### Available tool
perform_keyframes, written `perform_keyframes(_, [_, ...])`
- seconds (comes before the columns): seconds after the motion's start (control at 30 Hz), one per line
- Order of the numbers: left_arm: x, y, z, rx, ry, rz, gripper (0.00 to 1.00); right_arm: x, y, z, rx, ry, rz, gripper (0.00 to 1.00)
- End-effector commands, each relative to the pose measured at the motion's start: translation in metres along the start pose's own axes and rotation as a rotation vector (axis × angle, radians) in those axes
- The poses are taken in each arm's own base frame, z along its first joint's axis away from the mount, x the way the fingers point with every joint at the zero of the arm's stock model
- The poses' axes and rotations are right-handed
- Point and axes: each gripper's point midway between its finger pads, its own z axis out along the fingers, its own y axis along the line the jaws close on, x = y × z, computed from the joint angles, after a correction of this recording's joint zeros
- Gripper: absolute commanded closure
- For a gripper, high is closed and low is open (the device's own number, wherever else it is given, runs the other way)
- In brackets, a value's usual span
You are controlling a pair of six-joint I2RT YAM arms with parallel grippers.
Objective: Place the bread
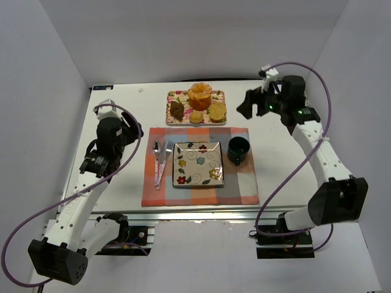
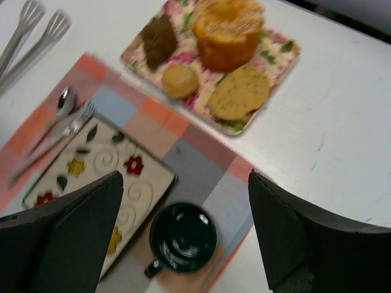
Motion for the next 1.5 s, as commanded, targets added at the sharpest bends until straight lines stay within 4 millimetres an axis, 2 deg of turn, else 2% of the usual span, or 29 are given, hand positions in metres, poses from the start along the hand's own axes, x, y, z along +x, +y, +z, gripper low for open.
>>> perform_keyframes(0.0, [0.0, -0.003, -0.002, 0.025, 0.025, 0.047, 0.28, 0.005, 0.048, -0.035, -0.345, -0.108, -0.24, 0.14])
perform_keyframes(0.03, [0.006, 0.003, 0.0, 0.008, 0.05, 0.058, 0.82, 0.016, 0.069, -0.046, -0.472, -0.146, -0.37, 0.23])
perform_keyframes(0.07, [0.015, 0.012, 0.004, -0.02, 0.086, 0.07, 0.99, 0.023, 0.083, -0.054, -0.558, -0.16, -0.371, 0.42])
perform_keyframes(0.1, [0.025, 0.023, 0.009, -0.047, 0.116, 0.076, 1.0, 0.03, 0.097, -0.061, -0.649, -0.17, -0.362, 0.64])
perform_keyframes(0.13, [0.03, 0.039, 0.014, -0.088, 0.136, 0.067, 1.0, 0.037, 0.1, -0.061, -0.678, -0.153, -0.336, 0.66])
perform_keyframes(0.17, [0.041, 0.055, 0.021, -0.129, 0.182, 0.074, 0.93, 0.043, 0.1, -0.058, -0.696, -0.13, -0.314, 0.35])
perform_keyframes(0.2, [0.054, 0.08, 0.027, -0.198, 0.253, 0.088, 0.37, 0.05, 0.101, -0.058, -0.723, -0.104, -0.307, 0.11])
perform_keyframes(0.27, [0.07, 0.096, 0.038, -0.24, 0.346, 0.175, 0.16, 0.059, 0.1, -0.053, -0.732, -0.098, -0.298, 0.11])
perform_keyframes(0.3, [0.076, 0.103, 0.04, -0.251, 0.395, 0.234, 0.12, 0.061, 0.099, -0.049, -0.741, -0.101, -0.281, 0.11])
perform_keyframes(0.33, [0.084, 0.112, 0.044, -0.279, 0.437, 0.278, 0.11, 0.063, 0.1, -0.048, -0.758, -0.093, -0.26, 0.11])
perform_keyframes(0.43, [0.084, 0.128, 0.047, -0.281, 0.451, 0.386, 0.09, 0.068, 0.097, -0.04, -0.777, -0.059, -0.22, 0.11])
perform_keyframes(0.47, [0.086, 0.127, 0.049, -0.265, 0.465, 0.391, 0.09, 0.069, 0.095, -0.038, -0.769, -0.054, -0.222, 0.11])
perform_keyframes(0.53, [0.102, 0.15, 0.064, -0.297, 0.562, 0.384, 0.08, 0.07, 0.093, -0.036, -0.755, -0.052, -0.221, 0.11])
perform_keyframes(0.57, [0.107, 0.152, 0.066, -0.301, 0.581, 0.388, 0.08, 0.071, 0.093, -0.036, -0.752, -0.05, -0.22, 0.1])
perform_keyframes(0.7, [0.109, 0.168, 0.079, -0.333, 0.594, 0.378, 0.08, 0.076, 0.092, -0.036, -0.737, -0.041, -0.219, 0.11])
perform_keyframes(0.73, [0.107, 0.17, 0.085, -0.33, 0.589, 0.368, 0.03, 0.077, 0.091, -0.035, -0.733, -0.04, -0.221, 0.11])
perform_keyframes(0.77, [0.11, 0.169, 0.088, -0.31, 0.597, 0.347, 0.02, 0.077, 0.091, -0.036, -0.733, -0.04, -0.221, 0.11])
perform_keyframes(0.8, [0.116, 0.177, 0.092, -0.311, 0.618, 0.319, 0.02, 0.079, 0.09, -0.036, -0.728, -0.036, -0.218, 0.11])
perform_keyframes(0.93, [0.118, 0.177, 0.109, -0.265, 0.629, 0.307, 0.02, 0.08, 0.09, -0.036, -0.724, -0.029, -0.208, 0.11])
perform_keyframes(1.17, [0.13, 0.182, 0.123, -0.247, 0.661, 0.328, 0.02, 0.079, 0.089, -0.035, -0.712, -0.023, -0.187, 0.11])
perform_keyframes(1.33, [0.146, 0.186, 0.13, -0.242, 0.705, 0.32, 0.13, 0.078, 0.088, -0.034, -0.703, -0.02, -0.185, 0.11])
perform_keyframes(1.47, [0.149, 0.19, 0.132, -0.251, 0.702, 0.324, 0.2, 0.077, 0.087, -0.035, -0.695, -0.021, -0.187, 0.11])
